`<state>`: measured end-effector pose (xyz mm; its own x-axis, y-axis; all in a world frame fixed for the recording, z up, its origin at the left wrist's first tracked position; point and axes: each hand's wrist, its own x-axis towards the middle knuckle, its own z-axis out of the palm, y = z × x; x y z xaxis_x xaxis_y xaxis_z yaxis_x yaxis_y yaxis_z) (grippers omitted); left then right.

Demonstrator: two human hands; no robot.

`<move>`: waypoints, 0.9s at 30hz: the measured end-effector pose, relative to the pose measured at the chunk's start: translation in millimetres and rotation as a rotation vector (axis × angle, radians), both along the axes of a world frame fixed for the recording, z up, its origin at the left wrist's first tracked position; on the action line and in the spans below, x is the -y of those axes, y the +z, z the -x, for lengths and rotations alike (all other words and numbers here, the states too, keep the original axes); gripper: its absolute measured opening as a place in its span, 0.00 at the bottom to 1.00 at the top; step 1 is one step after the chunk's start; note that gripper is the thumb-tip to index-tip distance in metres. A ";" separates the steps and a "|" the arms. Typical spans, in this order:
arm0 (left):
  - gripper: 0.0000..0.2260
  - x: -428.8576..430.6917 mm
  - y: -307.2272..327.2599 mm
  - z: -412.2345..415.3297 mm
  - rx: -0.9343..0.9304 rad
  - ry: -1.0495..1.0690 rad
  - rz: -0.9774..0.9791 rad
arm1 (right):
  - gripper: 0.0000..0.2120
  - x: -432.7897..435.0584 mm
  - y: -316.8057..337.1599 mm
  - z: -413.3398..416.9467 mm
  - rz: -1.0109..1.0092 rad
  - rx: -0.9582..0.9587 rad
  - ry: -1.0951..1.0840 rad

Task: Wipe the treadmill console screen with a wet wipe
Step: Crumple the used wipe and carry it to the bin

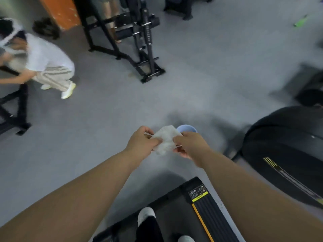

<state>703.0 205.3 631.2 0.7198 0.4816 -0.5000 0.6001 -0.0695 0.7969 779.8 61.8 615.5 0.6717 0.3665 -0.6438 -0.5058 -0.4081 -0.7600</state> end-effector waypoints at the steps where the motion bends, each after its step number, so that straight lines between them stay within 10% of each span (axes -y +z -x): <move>1: 0.12 -0.2 -4.3 -18.3 -0.006 -0.043 0.004 | 0.04 4.4 -4.0 -12.5 0.008 -0.003 -0.054; 17: 0.04 46.3 -119.6 -214.4 0.017 -0.337 -0.195 | 0.08 81.4 -107.4 -134.6 0.220 0.013 -0.302; 27: 0.05 20.6 -302.1 -288.4 -0.009 -0.357 -0.283 | 0.10 45.7 -288.9 -196.8 0.305 0.007 -0.284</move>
